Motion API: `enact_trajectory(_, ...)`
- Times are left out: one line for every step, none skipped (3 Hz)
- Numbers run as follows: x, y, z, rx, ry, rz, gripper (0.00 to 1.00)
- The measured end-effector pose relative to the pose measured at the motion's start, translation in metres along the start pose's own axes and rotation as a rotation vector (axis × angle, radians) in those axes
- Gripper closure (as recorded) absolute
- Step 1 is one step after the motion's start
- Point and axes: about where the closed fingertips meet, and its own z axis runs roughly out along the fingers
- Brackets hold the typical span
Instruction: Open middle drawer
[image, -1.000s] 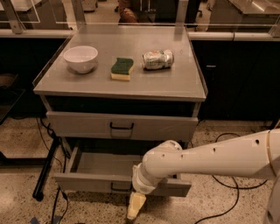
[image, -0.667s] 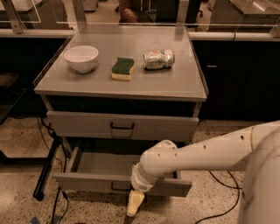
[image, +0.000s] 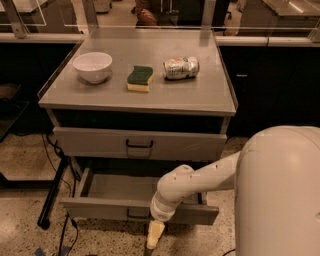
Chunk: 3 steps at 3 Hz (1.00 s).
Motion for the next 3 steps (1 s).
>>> enact_trajectory(0.018,0.033,-0.005,-0.049,-0.013,0.047,0.00)
enact_trajectory(0.038,0.084,-0.038,-0.082,-0.037,0.113,0.00)
enact_trajectory(0.062,0.140,-0.081,-0.086,-0.046,0.180,0.00)
